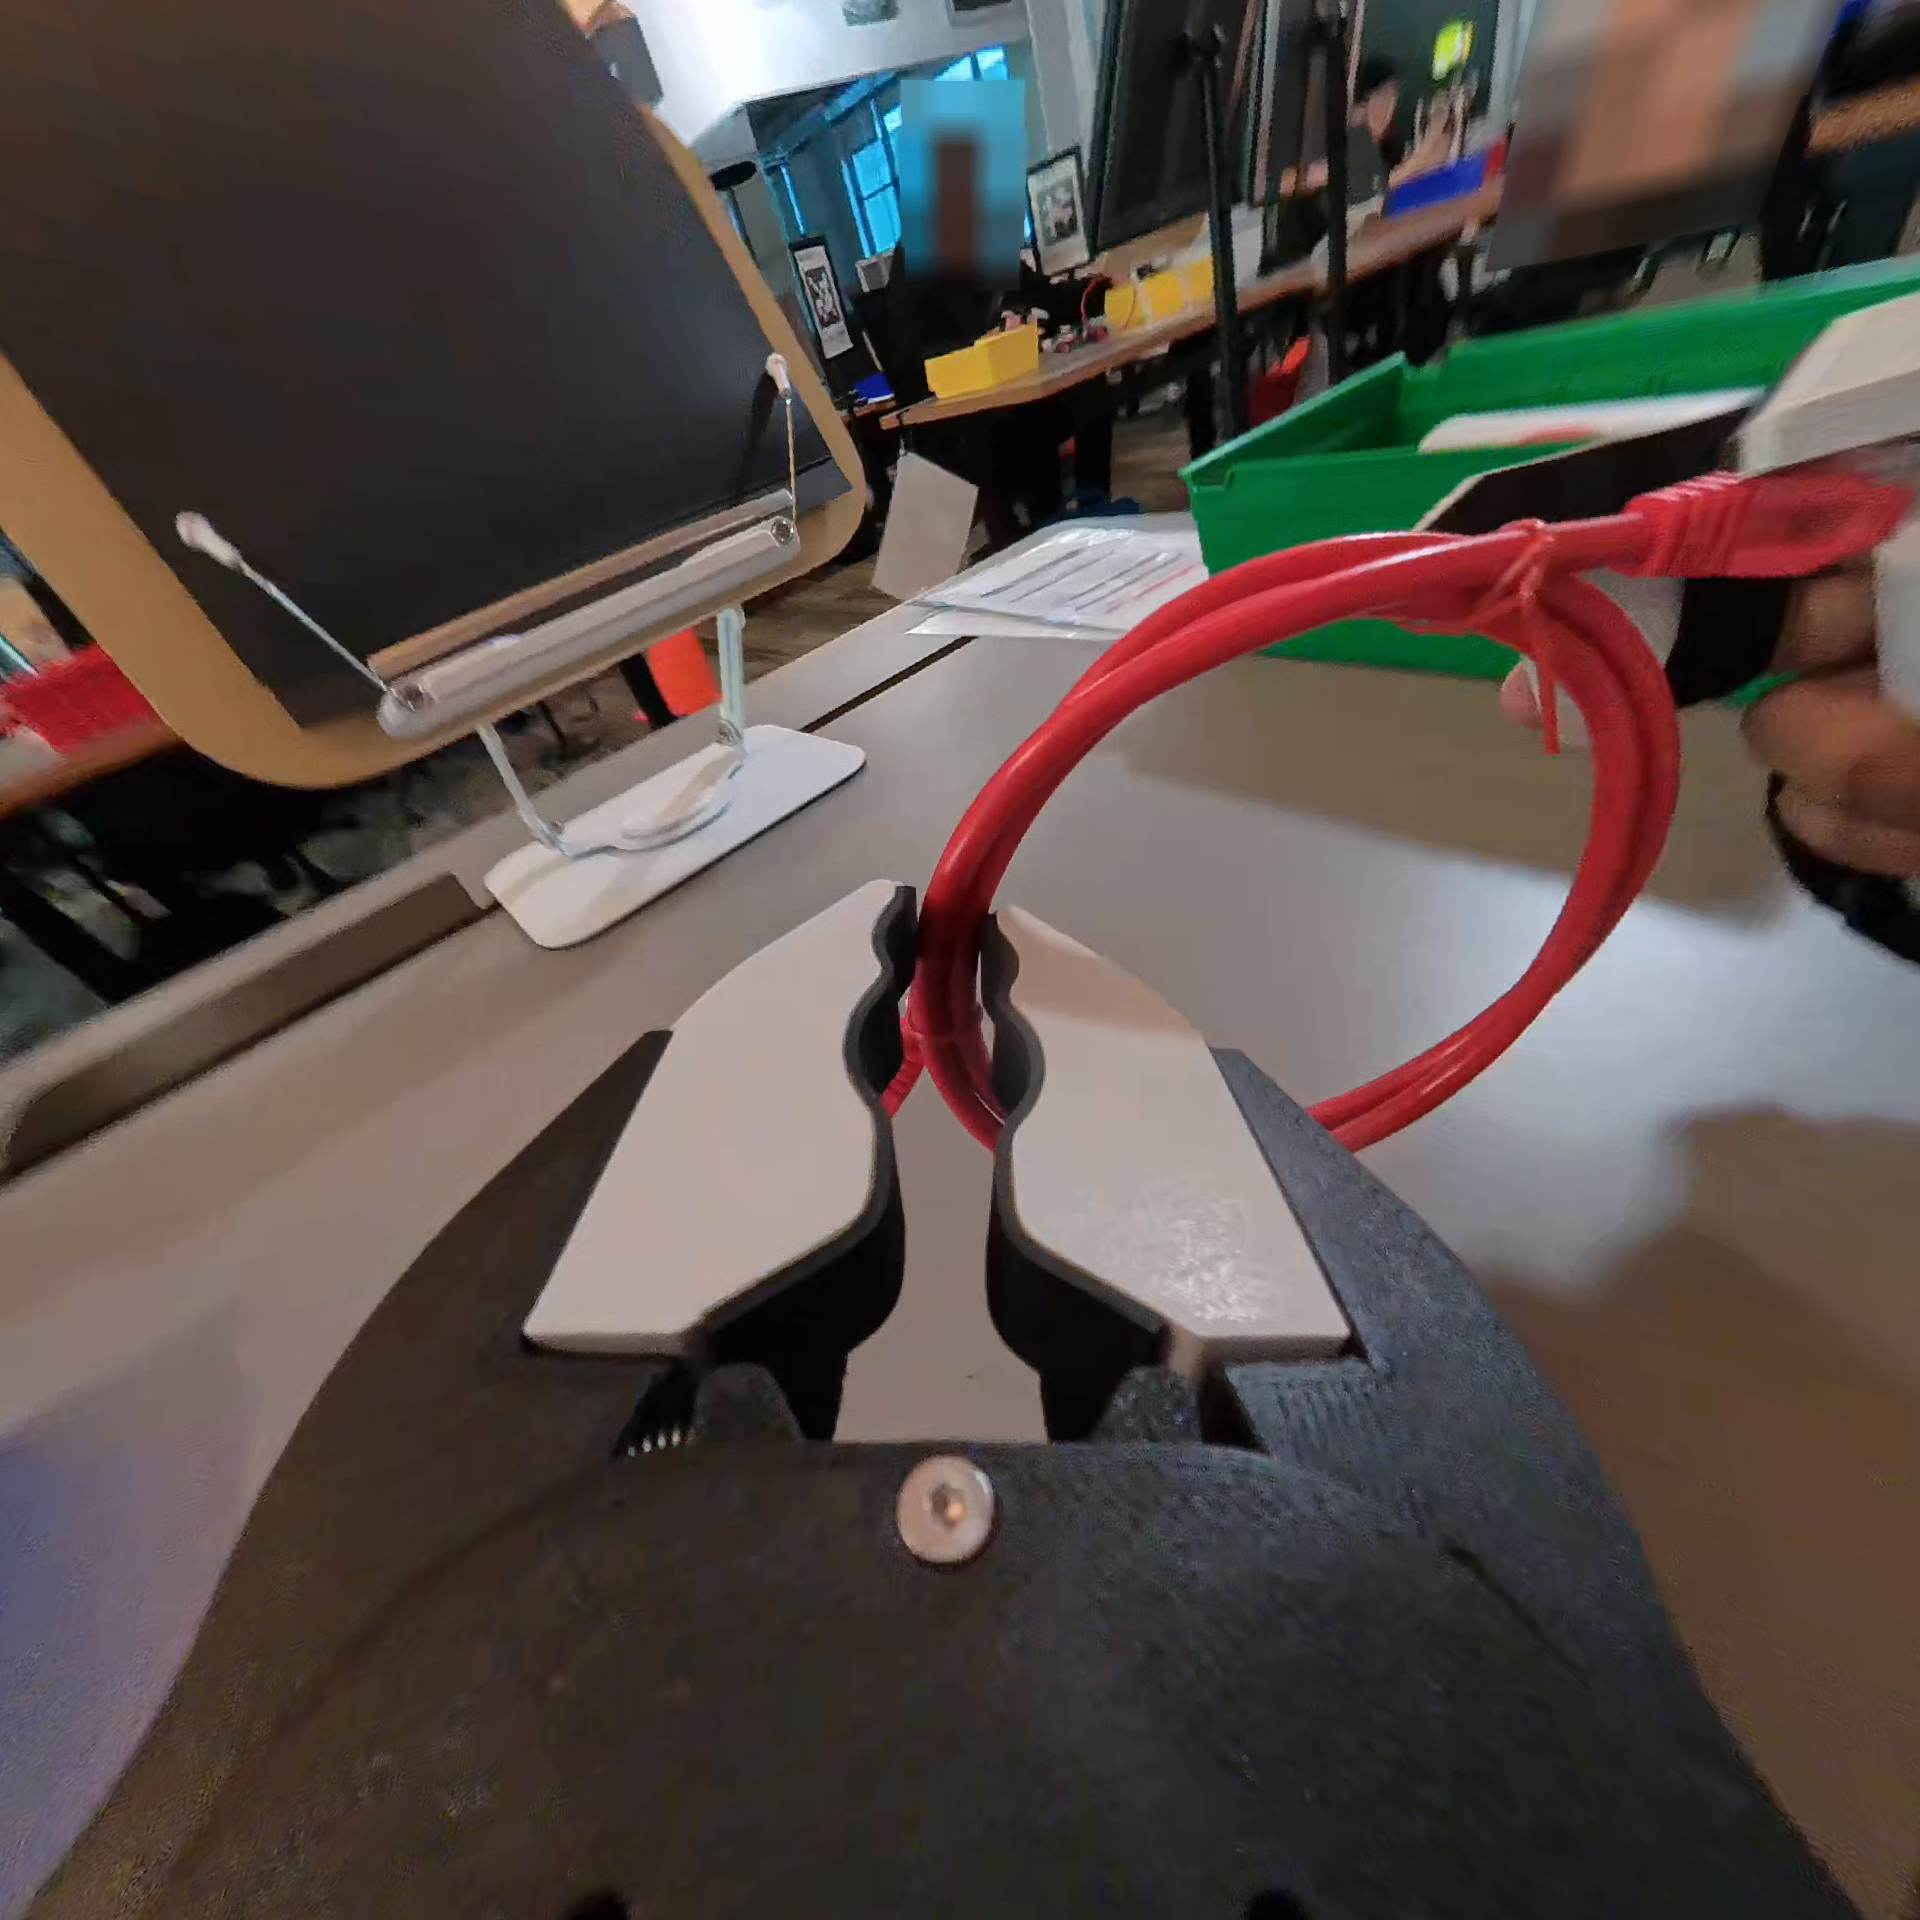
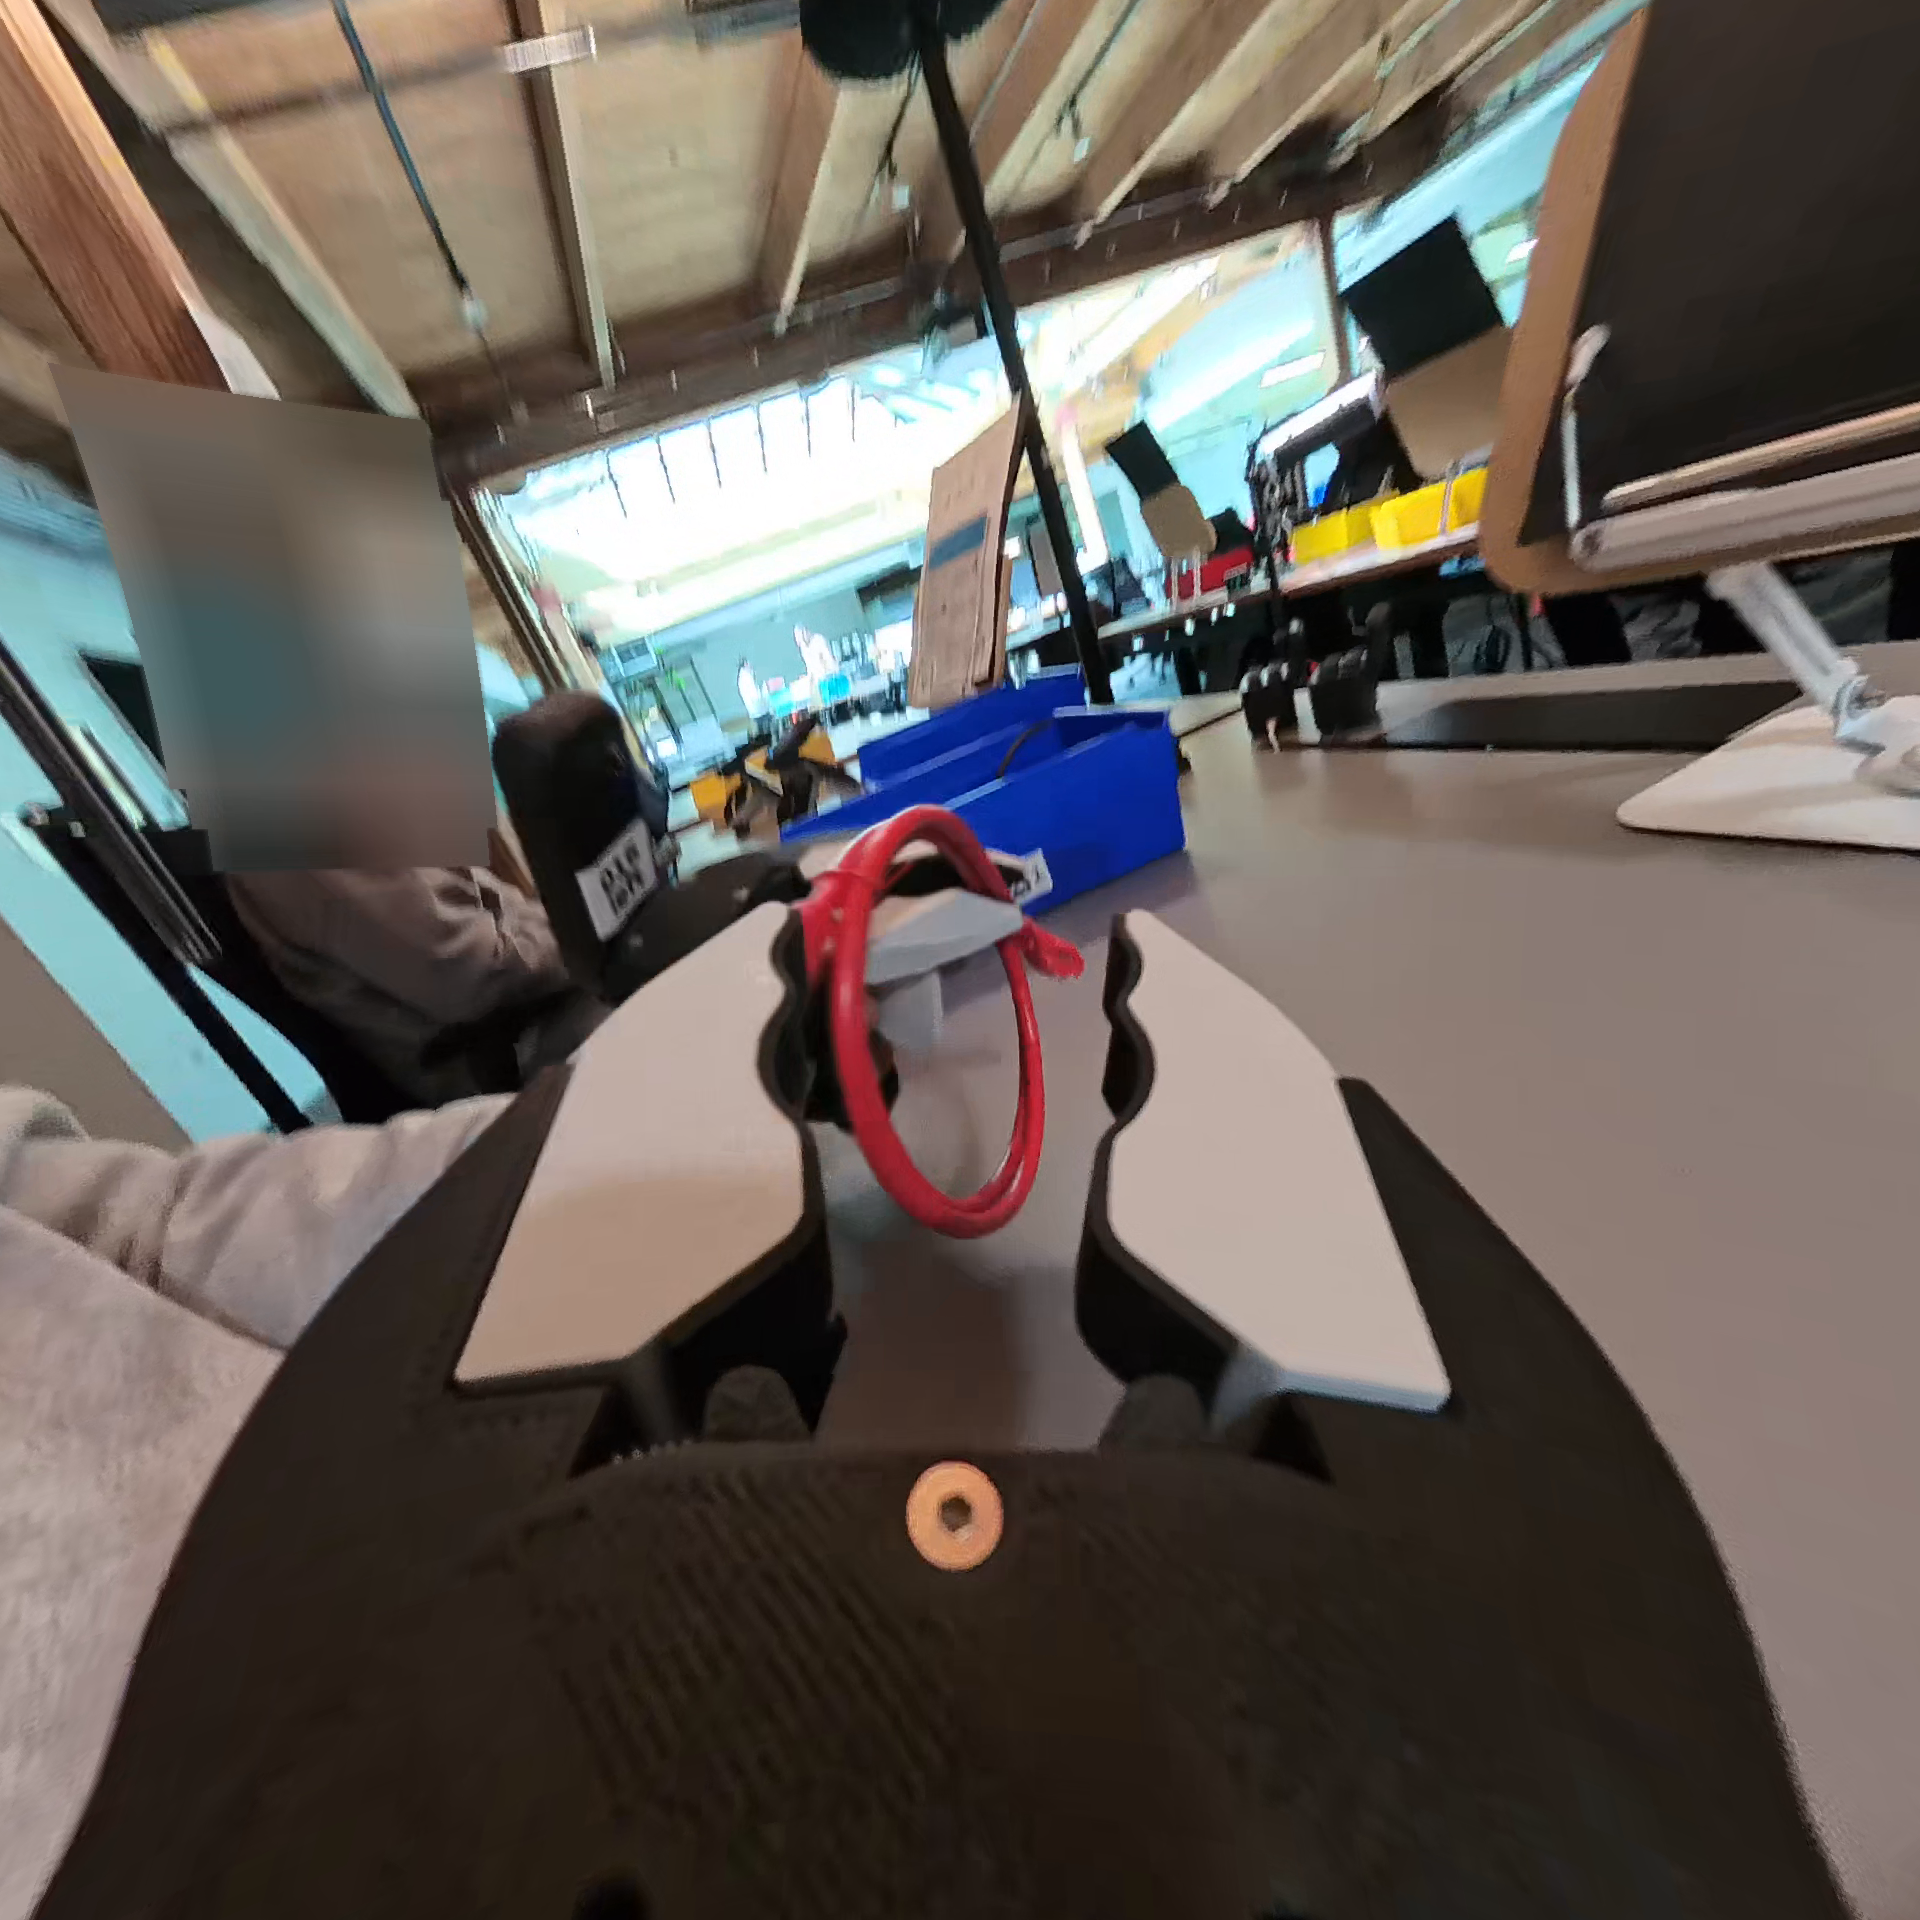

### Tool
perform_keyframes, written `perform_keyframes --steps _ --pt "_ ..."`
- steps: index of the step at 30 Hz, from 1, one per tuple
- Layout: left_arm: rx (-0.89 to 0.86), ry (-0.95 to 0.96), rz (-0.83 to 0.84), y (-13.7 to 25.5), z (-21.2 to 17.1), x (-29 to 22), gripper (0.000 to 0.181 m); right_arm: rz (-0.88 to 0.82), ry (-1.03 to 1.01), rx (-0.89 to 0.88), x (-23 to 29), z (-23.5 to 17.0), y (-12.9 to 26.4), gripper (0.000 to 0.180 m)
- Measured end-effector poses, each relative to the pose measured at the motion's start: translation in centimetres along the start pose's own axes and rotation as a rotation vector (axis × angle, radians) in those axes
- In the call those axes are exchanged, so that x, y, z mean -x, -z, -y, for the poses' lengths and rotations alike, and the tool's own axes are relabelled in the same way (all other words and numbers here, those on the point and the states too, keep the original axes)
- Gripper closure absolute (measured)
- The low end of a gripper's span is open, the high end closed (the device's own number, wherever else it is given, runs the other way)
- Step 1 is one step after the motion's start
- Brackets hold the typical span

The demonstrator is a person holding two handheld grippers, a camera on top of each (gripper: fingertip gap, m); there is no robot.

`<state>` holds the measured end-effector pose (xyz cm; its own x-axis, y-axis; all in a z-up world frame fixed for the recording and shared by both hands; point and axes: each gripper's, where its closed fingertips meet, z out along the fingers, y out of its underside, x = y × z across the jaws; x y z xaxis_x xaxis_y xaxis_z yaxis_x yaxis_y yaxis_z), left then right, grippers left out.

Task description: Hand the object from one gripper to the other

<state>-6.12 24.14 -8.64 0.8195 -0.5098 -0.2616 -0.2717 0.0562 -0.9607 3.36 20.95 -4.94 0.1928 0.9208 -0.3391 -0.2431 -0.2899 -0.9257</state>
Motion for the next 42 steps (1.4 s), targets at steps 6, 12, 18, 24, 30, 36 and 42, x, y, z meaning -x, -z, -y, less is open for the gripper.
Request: perform_keyframes --steps 6,12,18,24,30,36,42 --pt "-0.134 0.433 -0.135 0.7 0.8 1.6 0.17 -0.03 -0.097 -0.084 -1.8 1.3 1.2 0.133" --pt "-0.217 0.618 -0.272 1.2 1.6 1.4 0.17 0.219 0.075 0.061 3.3 -1.6 -1.1 0.116" --pt "-0.161 0.654 -0.451 0.8 1.7 -1.5 0.17 0.296 0.343 0.172 6.6 -4.6 -2.0 0.14" --pt "-0.066 0.652 -0.57 0.3 0.9 -4.3 0.17 0.358 0.319 0.181 8.0 -4.2 -1.5 0.174" --pt "-0.149 0.744 -0.551 0.3 1.7 -3.2 0.148 0.296 0.286 0.179 6.7 -3.5 -1.3 0.174" --pt "-0.186 0.775 -0.485 0.4 1.7 -1.4 0.142 0.299 0.27 0.215 6.6 -4.0 -1.4 0.174" --pt "-0.176 0.659 -0.466 0.5 1.8 -1.9 0.142 0.338 0.262 0.28 7.3 -5.3 -1.5 0.174"
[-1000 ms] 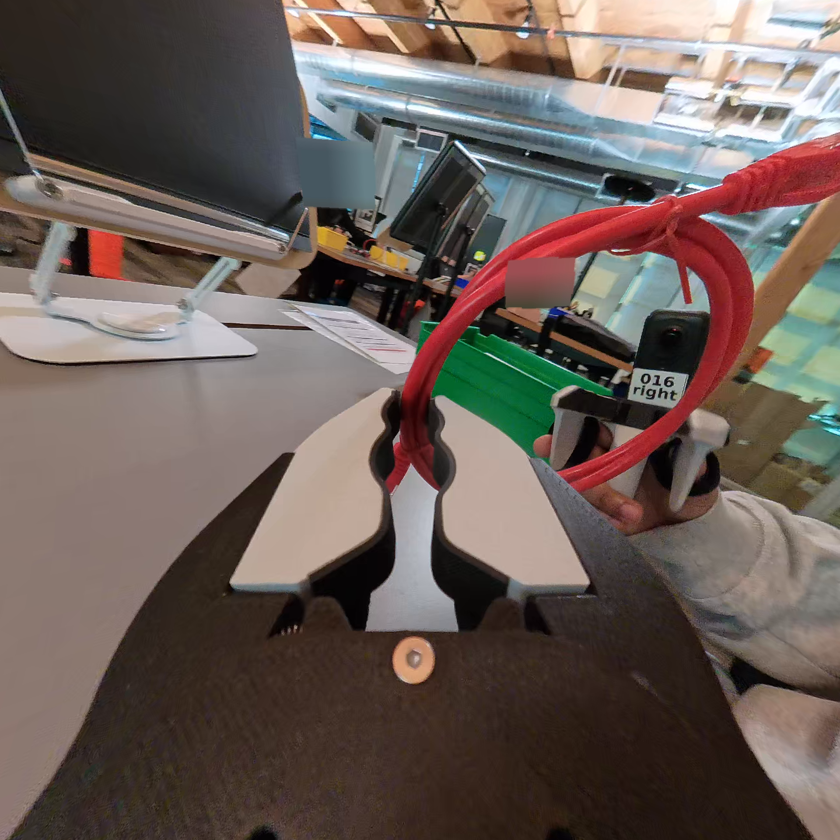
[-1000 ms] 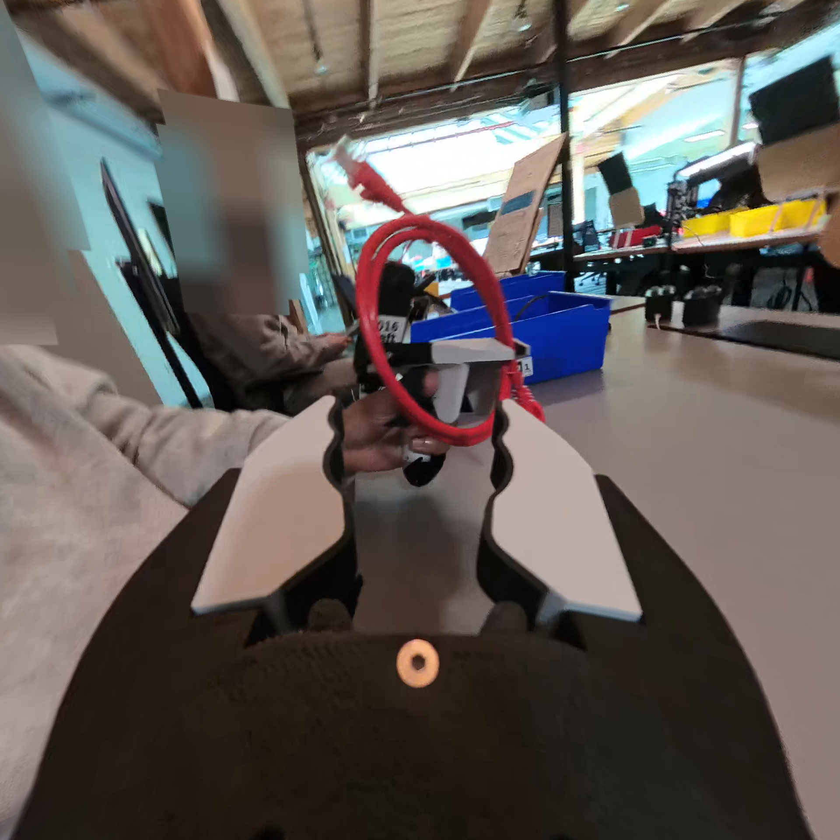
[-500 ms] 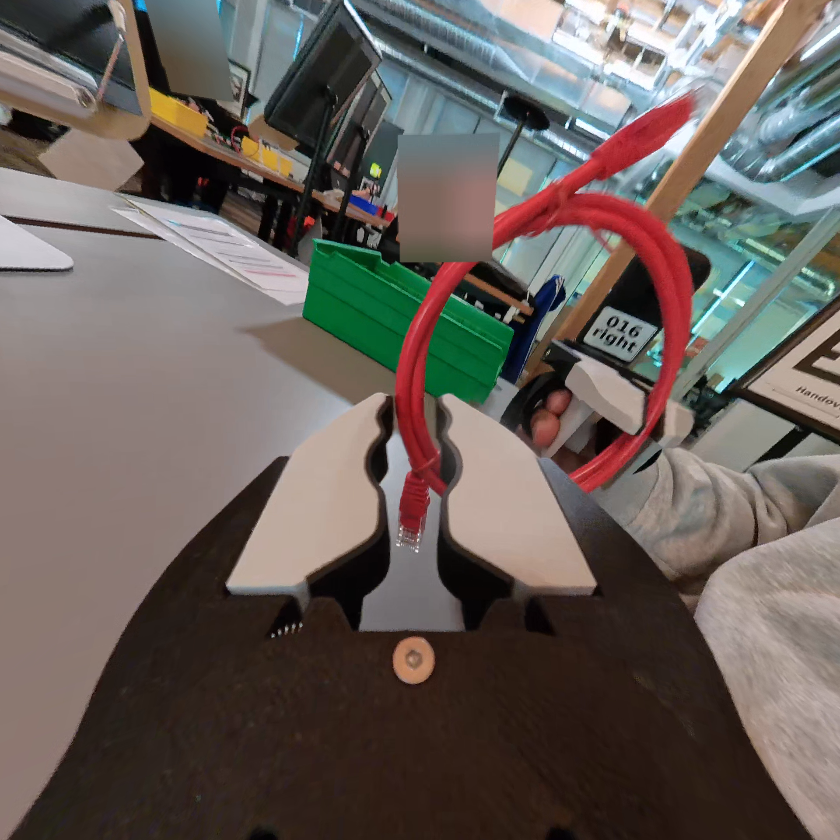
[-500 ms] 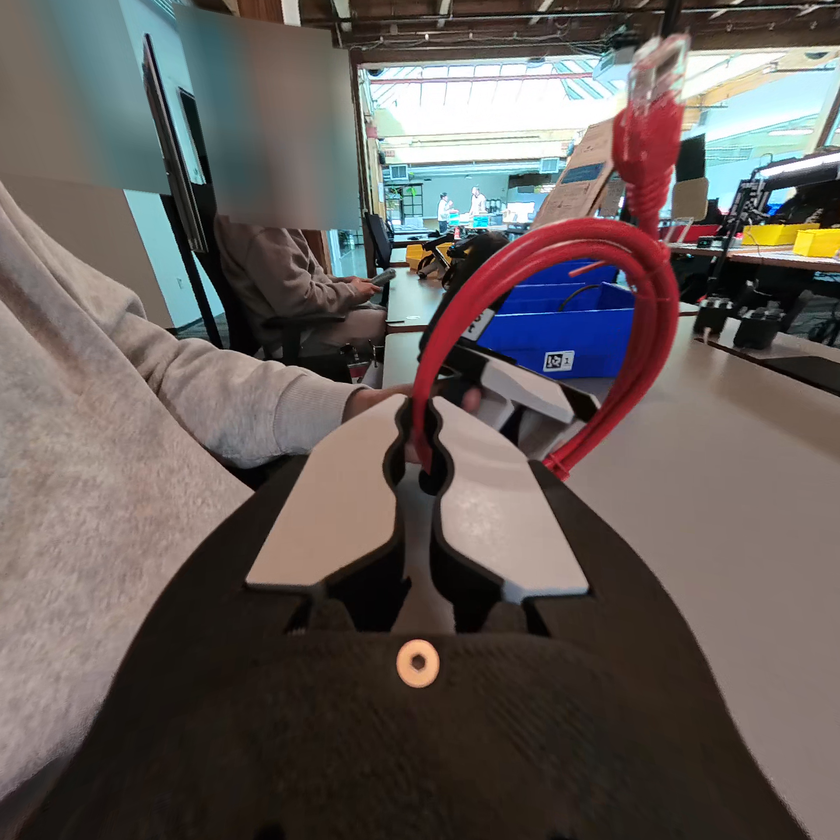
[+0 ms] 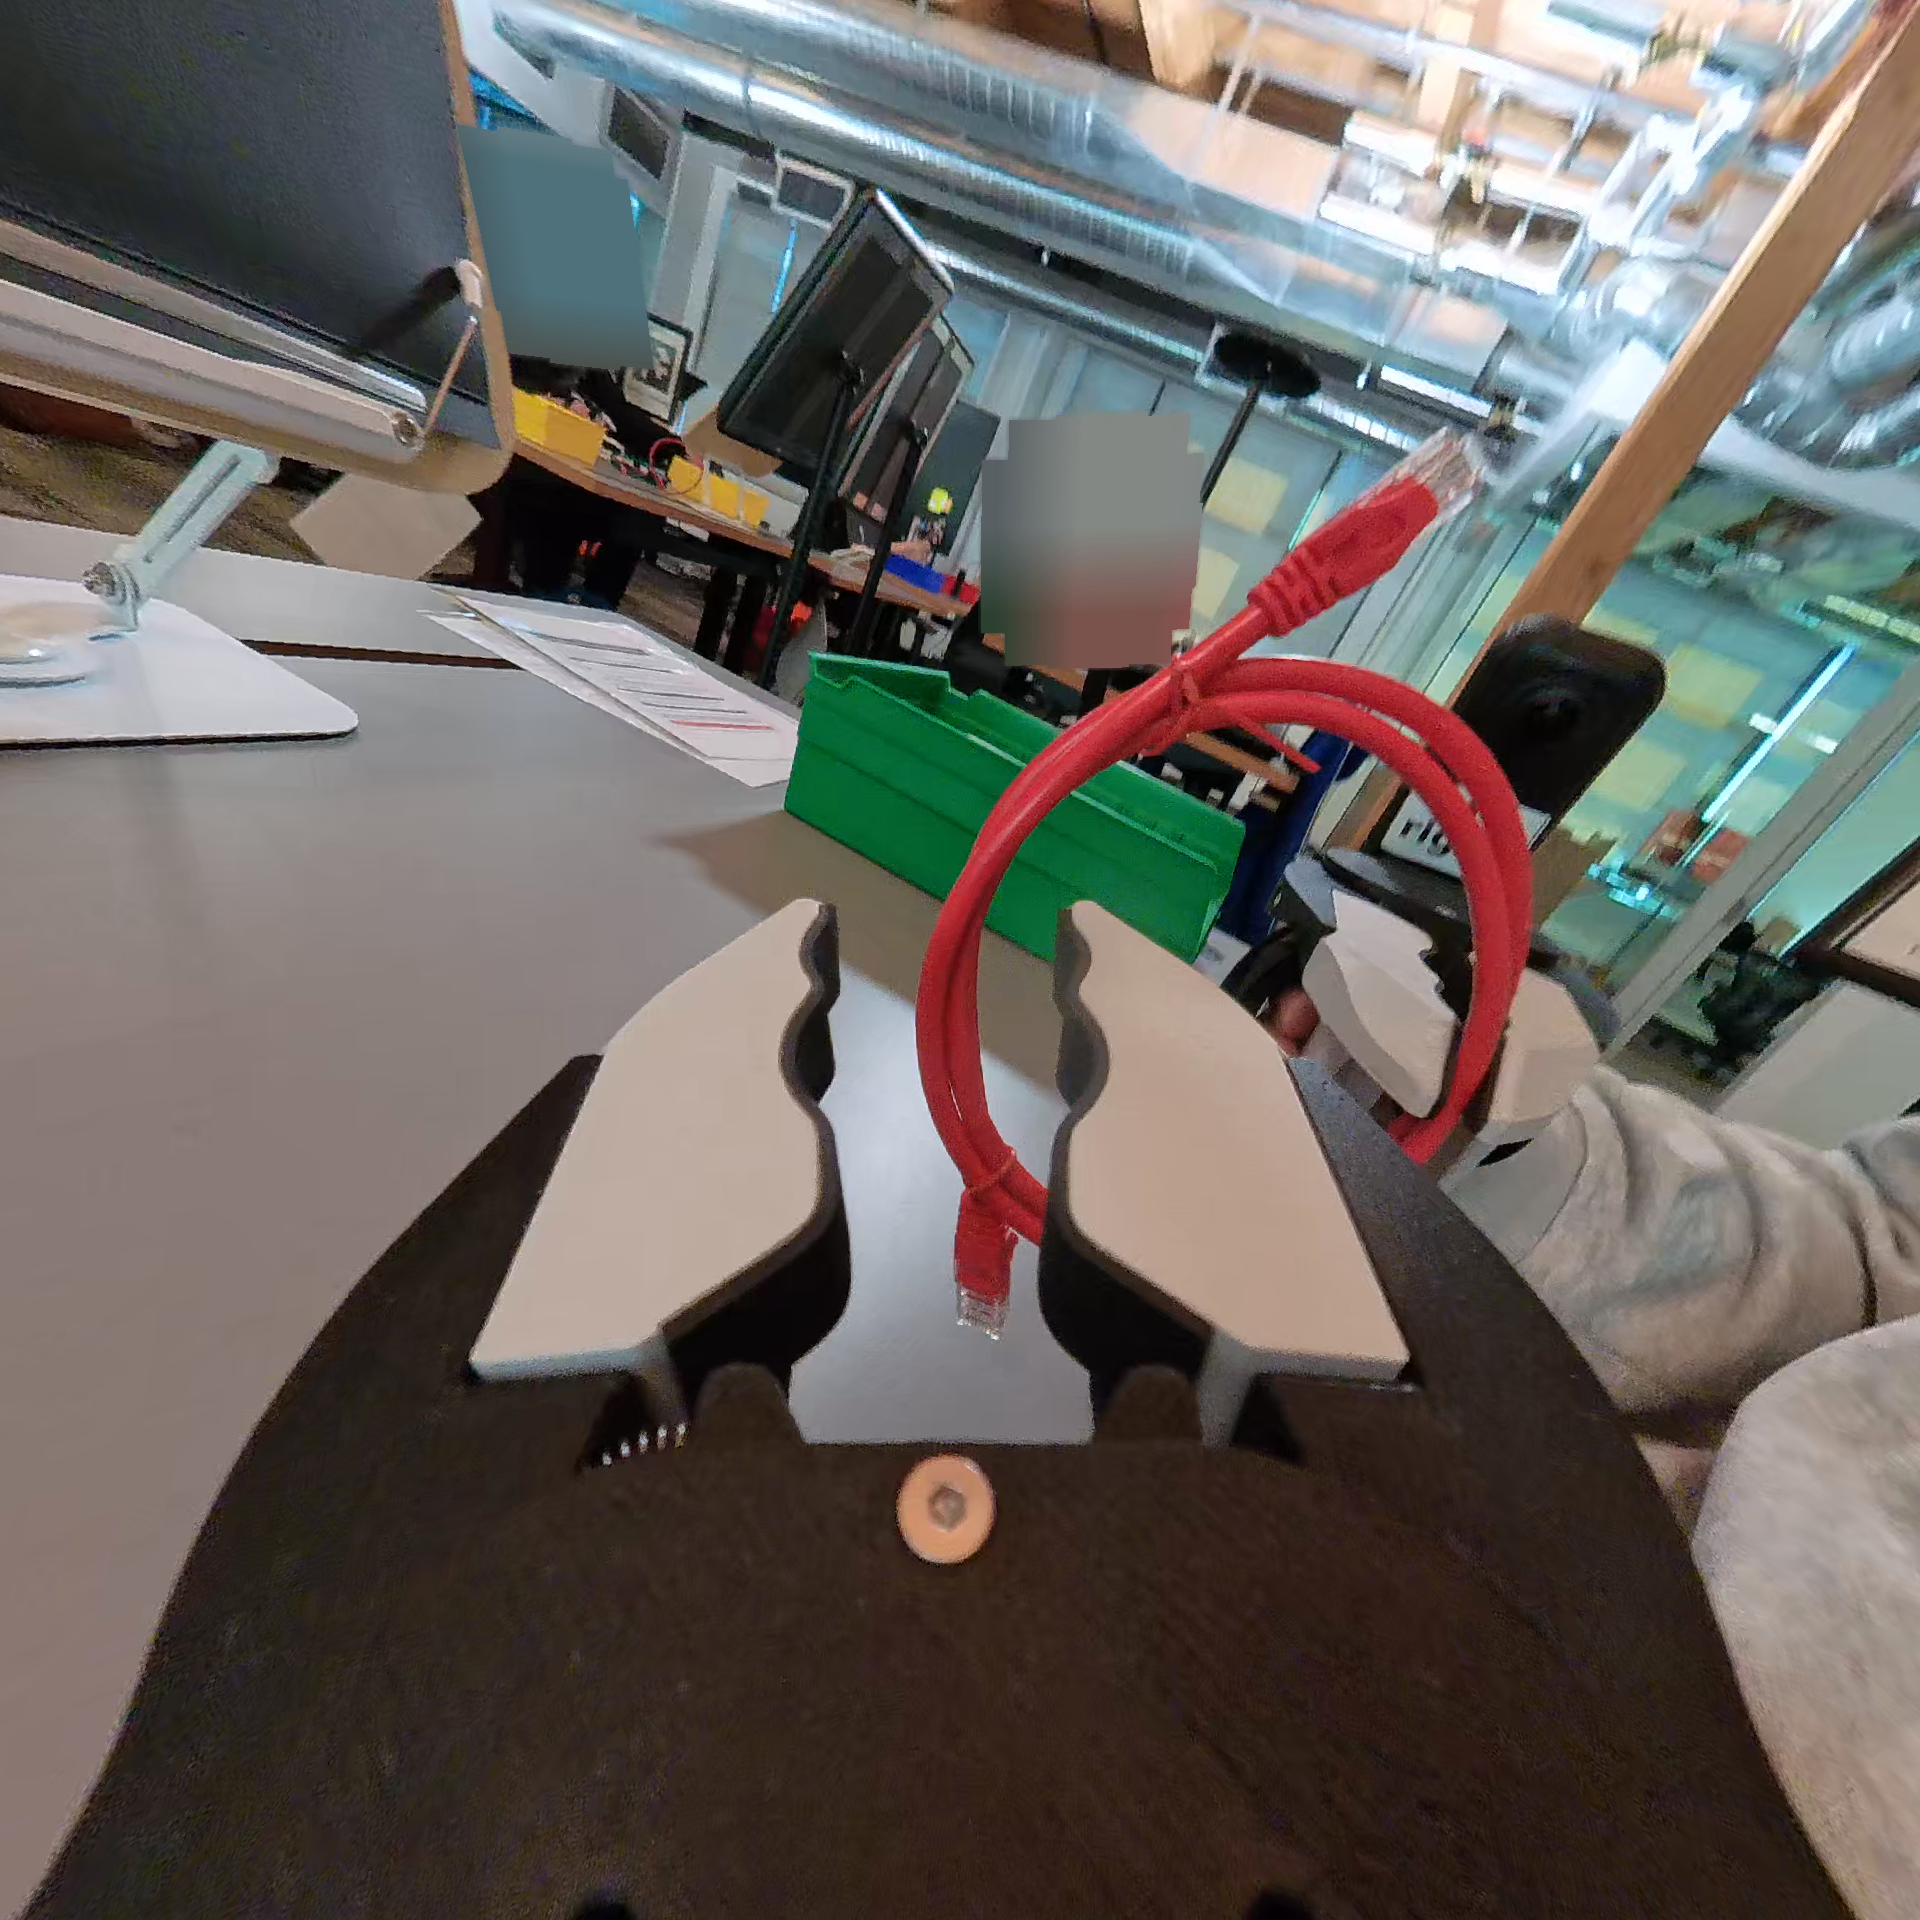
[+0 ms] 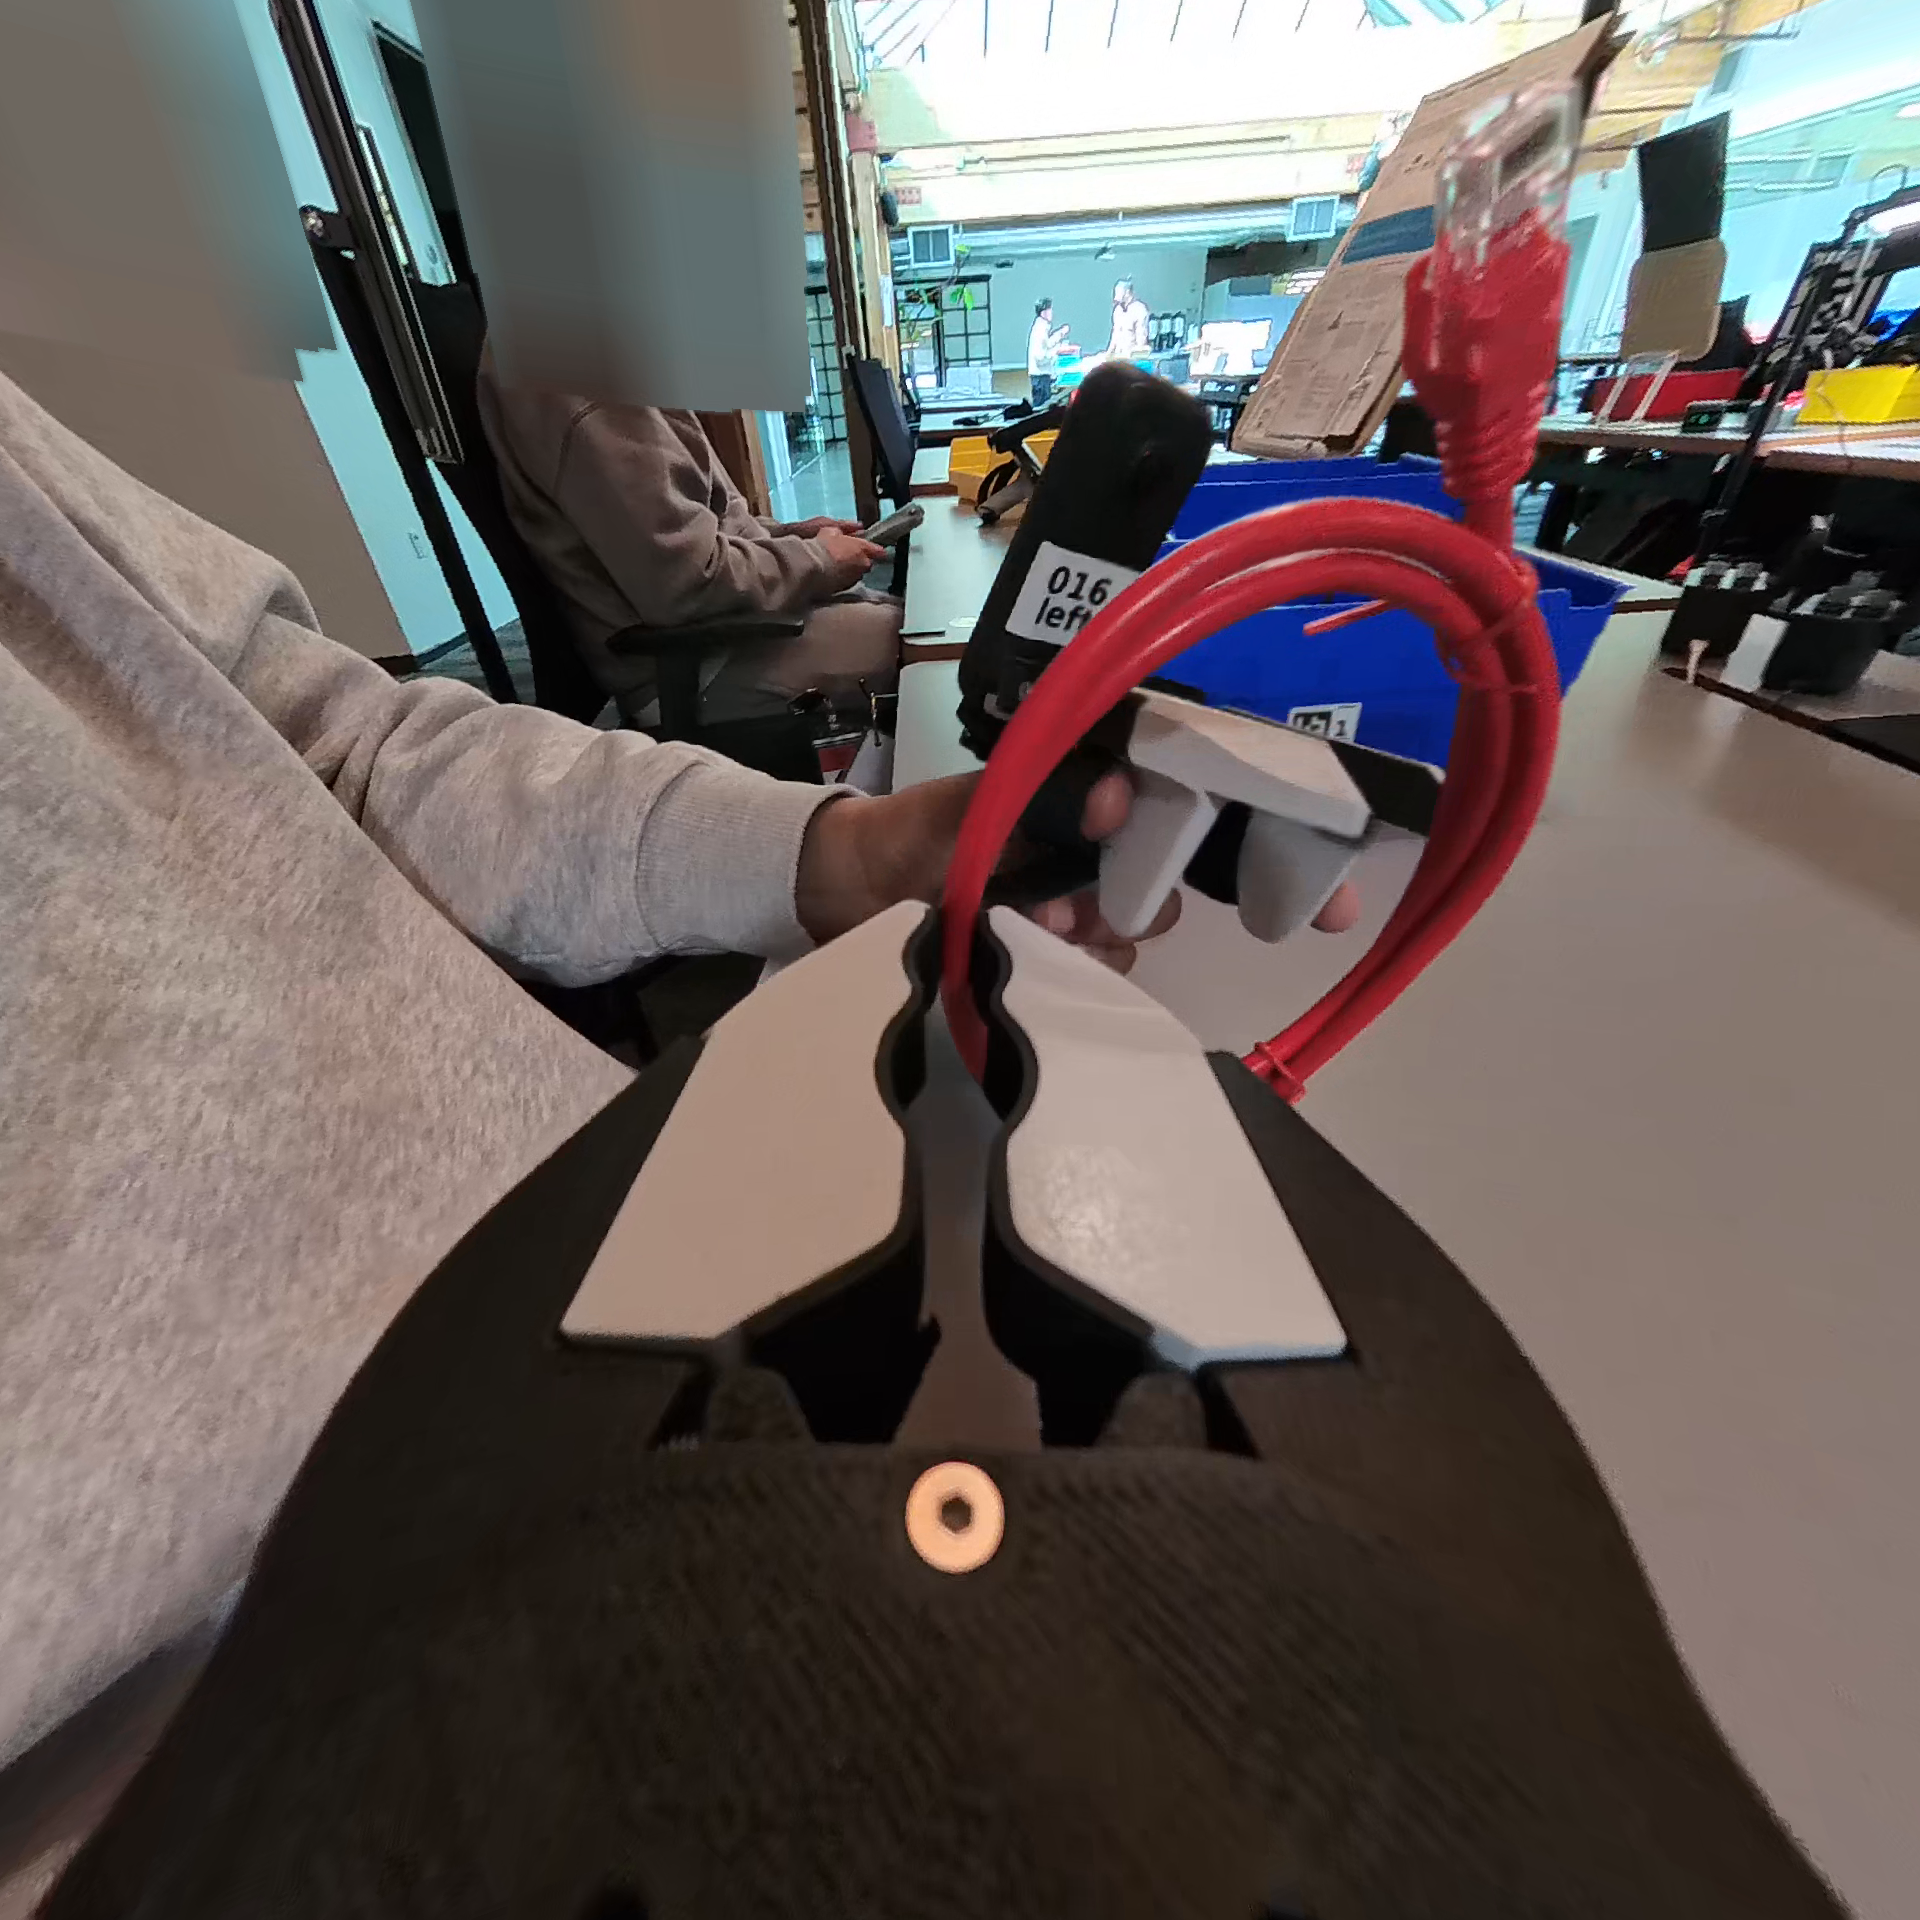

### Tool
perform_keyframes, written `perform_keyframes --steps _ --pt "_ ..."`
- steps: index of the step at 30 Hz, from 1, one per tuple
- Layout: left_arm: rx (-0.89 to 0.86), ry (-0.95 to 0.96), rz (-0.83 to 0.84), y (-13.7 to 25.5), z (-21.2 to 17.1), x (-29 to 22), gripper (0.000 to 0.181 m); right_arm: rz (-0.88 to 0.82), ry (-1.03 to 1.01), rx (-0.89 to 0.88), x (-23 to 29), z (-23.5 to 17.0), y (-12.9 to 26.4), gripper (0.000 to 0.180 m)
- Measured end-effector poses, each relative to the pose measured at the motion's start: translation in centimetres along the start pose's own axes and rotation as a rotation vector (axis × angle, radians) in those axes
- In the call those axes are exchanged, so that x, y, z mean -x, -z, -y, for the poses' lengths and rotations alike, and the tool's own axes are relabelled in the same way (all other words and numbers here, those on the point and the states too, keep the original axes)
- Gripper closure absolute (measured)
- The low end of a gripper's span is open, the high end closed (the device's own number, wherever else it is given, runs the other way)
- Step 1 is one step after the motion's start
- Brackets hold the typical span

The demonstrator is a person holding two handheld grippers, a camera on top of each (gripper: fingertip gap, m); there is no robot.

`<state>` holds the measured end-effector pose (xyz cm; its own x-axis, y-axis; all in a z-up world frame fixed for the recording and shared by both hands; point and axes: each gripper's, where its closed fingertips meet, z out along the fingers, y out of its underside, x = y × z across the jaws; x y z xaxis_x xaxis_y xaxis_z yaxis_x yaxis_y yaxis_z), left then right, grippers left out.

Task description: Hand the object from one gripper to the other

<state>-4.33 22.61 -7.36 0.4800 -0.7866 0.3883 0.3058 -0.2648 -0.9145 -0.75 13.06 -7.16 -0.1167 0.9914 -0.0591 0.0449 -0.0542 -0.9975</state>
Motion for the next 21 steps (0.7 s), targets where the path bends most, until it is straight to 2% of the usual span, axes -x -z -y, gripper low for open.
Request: perform_keyframes --steps 5,7,9,10,12,13,21 --pt "0.096 -0.099 0.006 -0.8 -1.6 -0.7 0.15 0.061 0.0 0.03 1.2 -0.5 -0.5 0.174" --pt "0.115 -0.118 -0.004 -0.8 -1.9 -1.0 0.171 0.077 -0.011 0.04 1.5 -0.7 -0.7 0.174" --pt "0.114 -0.128 -0.013 -0.7 -1.7 -1.1 0.172 0.087 -0.033 0.016 1.5 -0.4 -0.6 0.173" --pt "0.111 -0.132 -0.013 -0.6 -1.6 -1.1 0.173 0.085 -0.045 -0.017 1.4 0.0 -0.4 0.171" --pt "0.097 -0.121 -0.013 -0.5 -1.3 -1.1 0.174 0.054 -0.069 -0.09 0.5 0.9 -0.1 0.137" --pt "0.076 -0.092 -0.026 -0.4 -1.0 -1.2 0.174 0.033 -0.086 -0.119 0.0 1.2 0.2 0.127" --pt "0.001 -0.014 -0.082 0.0 0.1 -1.5 0.175 -0.009 -0.177 -0.195 -1.6 1.9 1.1 0.125"
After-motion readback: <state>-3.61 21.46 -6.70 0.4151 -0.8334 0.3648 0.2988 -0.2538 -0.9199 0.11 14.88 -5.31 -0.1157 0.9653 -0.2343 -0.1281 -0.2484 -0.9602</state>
